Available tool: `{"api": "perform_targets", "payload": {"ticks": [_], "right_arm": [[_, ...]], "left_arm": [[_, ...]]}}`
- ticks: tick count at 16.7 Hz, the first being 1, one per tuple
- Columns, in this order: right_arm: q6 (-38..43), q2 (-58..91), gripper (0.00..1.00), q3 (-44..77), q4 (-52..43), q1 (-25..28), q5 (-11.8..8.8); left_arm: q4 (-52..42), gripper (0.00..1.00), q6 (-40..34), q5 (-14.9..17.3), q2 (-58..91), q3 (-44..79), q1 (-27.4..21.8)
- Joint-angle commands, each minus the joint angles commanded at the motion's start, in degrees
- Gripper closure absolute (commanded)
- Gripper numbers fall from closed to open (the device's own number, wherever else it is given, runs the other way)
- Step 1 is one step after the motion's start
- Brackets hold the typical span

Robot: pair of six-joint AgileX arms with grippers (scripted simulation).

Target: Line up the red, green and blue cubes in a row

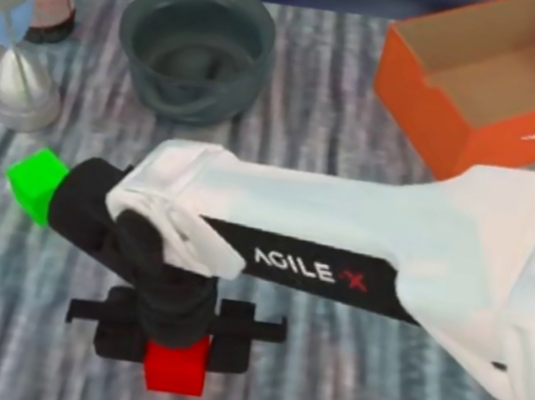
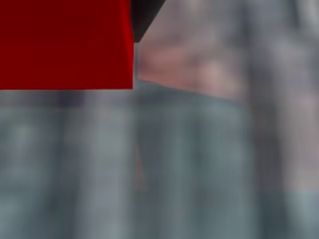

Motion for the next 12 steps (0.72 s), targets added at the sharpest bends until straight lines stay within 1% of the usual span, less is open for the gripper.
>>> {"api": "perform_targets", "payload": {"ticks": [8,9,12], "right_arm": [[0.00,0.00,0.02,0.00,0.00,0.00,0.00],[0.00,0.00,0.00,0.00,0.00,0.00,0.00],[0.00,0.00,0.00,0.00,0.00,0.00,0.00]], "left_arm": [[0.00,0.00,0.00,0.00,0.00,0.00,0.00],[0.00,0.00,0.00,0.00,0.00,0.00,0.00],[0.00,0.00,0.00,0.00,0.00,0.00,0.00]]}}
